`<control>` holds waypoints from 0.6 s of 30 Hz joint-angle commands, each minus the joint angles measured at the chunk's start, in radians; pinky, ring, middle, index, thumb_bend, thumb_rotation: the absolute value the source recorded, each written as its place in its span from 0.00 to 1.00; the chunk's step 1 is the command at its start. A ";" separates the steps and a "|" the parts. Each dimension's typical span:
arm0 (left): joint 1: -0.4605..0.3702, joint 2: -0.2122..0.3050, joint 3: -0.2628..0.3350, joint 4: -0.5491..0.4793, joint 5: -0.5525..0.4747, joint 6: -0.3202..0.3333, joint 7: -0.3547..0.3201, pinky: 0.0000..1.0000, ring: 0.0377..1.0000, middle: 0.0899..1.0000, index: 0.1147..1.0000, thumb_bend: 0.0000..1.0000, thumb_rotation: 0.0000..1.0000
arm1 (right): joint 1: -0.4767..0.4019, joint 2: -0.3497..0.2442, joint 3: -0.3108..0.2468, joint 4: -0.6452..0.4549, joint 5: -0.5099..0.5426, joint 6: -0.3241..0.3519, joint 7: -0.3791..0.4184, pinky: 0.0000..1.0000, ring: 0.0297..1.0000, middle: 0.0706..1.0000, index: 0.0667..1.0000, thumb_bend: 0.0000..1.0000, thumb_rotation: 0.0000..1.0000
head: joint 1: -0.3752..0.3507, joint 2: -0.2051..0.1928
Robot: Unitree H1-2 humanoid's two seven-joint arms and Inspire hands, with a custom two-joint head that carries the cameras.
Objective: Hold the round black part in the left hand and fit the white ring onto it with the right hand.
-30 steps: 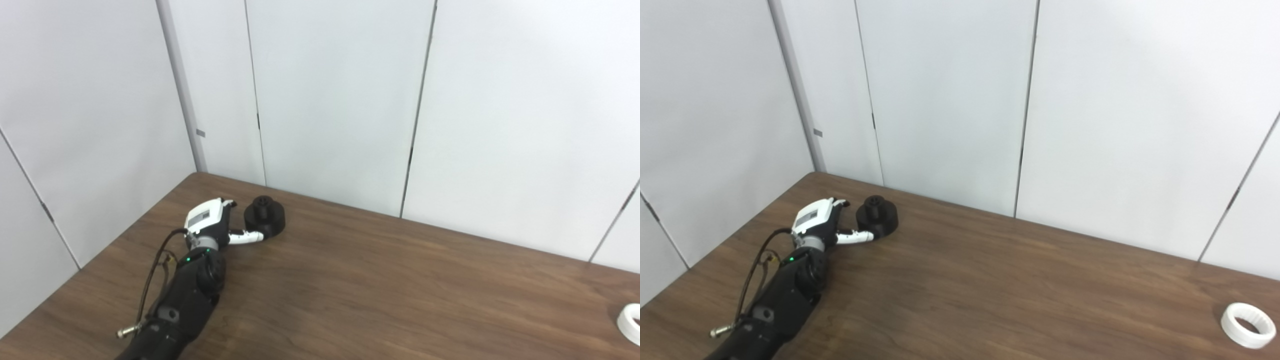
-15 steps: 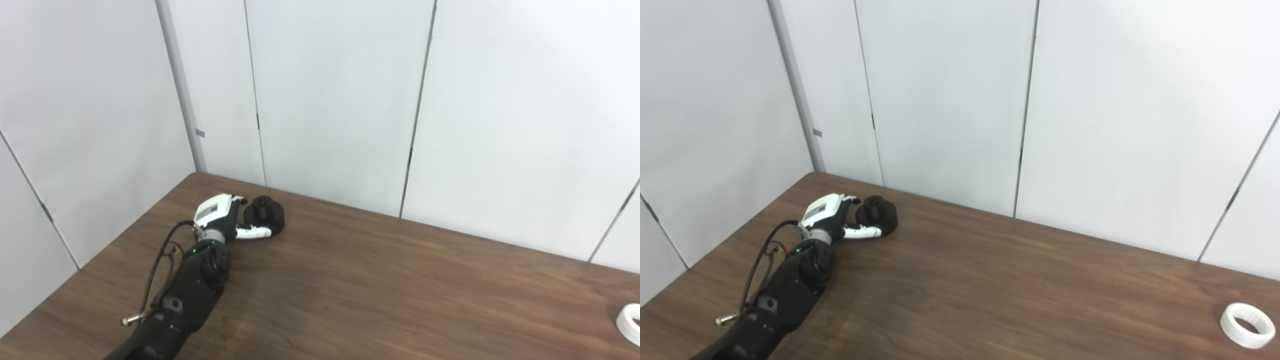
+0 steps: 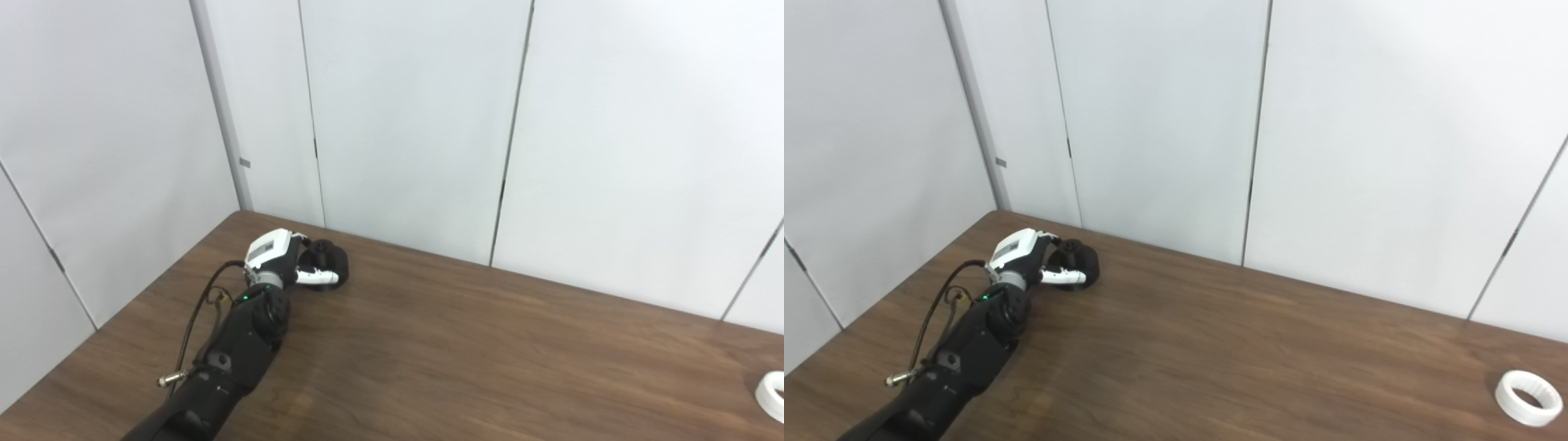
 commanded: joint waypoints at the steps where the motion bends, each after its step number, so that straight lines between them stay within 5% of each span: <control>1: -0.057 0.022 0.000 -0.011 0.007 -0.022 0.034 1.00 1.00 0.94 0.78 1.00 0.49 | 0.004 0.004 -0.006 -0.032 0.017 -0.009 -0.001 0.79 0.88 0.88 0.85 0.85 0.82 | 0.001 0.001; 18: -0.081 0.019 -0.041 0.078 0.013 -0.014 0.060 1.00 0.99 0.93 0.79 1.00 0.49 | 0.009 0.002 -0.008 -0.042 0.005 -0.002 -0.010 0.82 0.88 0.89 0.87 0.83 0.83 | 0.003 0.014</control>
